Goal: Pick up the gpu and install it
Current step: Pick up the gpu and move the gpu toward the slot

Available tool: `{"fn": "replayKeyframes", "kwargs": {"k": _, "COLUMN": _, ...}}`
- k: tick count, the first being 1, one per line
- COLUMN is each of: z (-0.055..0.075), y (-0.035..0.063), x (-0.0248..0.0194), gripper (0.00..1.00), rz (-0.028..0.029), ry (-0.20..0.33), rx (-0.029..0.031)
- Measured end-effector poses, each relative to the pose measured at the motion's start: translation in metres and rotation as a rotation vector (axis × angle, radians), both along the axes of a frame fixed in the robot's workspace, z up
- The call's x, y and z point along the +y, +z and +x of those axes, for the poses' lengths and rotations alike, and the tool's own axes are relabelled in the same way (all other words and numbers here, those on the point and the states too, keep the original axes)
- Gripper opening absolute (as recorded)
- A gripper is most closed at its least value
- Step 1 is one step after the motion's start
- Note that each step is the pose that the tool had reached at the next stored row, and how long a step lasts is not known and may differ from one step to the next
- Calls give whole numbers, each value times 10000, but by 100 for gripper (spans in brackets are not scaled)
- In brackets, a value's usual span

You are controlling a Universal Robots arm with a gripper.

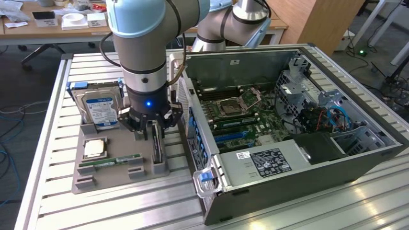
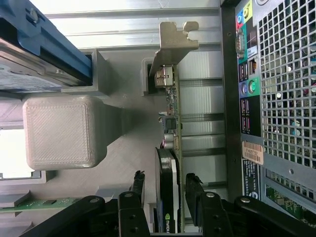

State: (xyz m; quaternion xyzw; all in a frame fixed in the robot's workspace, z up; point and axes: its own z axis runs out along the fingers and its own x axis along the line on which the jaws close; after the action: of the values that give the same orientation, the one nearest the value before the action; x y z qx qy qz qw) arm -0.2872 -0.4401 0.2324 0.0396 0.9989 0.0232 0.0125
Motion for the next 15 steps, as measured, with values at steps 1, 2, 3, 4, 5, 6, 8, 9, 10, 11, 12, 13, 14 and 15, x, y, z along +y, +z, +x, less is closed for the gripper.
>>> {"fn": "replayKeyframes", "kwargs": {"k": 1, "z": 3, "y": -1, "x": -1, "gripper": 46, "rz": 1, "ry": 2, "rx": -2}}
{"fn": "replayKeyframes", "kwargs": {"k": 2, "z": 8, "y": 0, "x": -1, "gripper": 46, "rz": 1, "ry": 3, "rx": 0}}
{"fn": "replayKeyframes", "kwargs": {"k": 3, "z": 8, "y": 0, "x": -1, "gripper": 46, "rz": 0, "ry": 2, "rx": 1}}
{"fn": "replayKeyframes", "kwargs": {"k": 4, "z": 8, "y": 0, "x": -1, "gripper": 46, "rz": 0, "ry": 0, "rx": 1}}
{"fn": "replayKeyframes", "kwargs": {"k": 5, "z": 8, "y": 0, "x": -1, "gripper": 46, "rz": -1, "ry": 0, "rx": 0}}
{"fn": "replayKeyframes", "kwargs": {"k": 6, "z": 9, "y": 0, "x": 0, "gripper": 46, "rz": 0, "ry": 0, "rx": 1}}
{"fn": "replayKeyframes", "kwargs": {"k": 8, "z": 9, "y": 0, "x": 0, "gripper": 46, "rz": 0, "ry": 0, "rx": 0}}
{"fn": "replayKeyframes", "kwargs": {"k": 9, "z": 9, "y": 0, "x": 0, "gripper": 46, "rz": 0, "ry": 0, "rx": 0}}
{"fn": "replayKeyframes", "kwargs": {"k": 10, "z": 9, "y": 0, "x": 0, "gripper": 46, "rz": 0, "ry": 0, "rx": 0}}
{"fn": "replayKeyframes", "kwargs": {"k": 11, "z": 9, "y": 0, "x": 0, "gripper": 46, "rz": 0, "ry": 0, "rx": 0}}
{"fn": "replayKeyframes", "kwargs": {"k": 12, "z": 9, "y": 0, "x": 0, "gripper": 46, "rz": 0, "ry": 0, "rx": 0}}
{"fn": "replayKeyframes", "kwargs": {"k": 13, "z": 9, "y": 0, "x": 0, "gripper": 46, "rz": 0, "ry": 0, "rx": 0}}
{"fn": "replayKeyframes", "kwargs": {"k": 14, "z": 9, "y": 0, "x": 0, "gripper": 46, "rz": 0, "ry": 0, "rx": 0}}
{"fn": "replayKeyframes", "kwargs": {"k": 15, "z": 9, "y": 0, "x": 0, "gripper": 46, "rz": 0, "ry": 0, "rx": 0}}
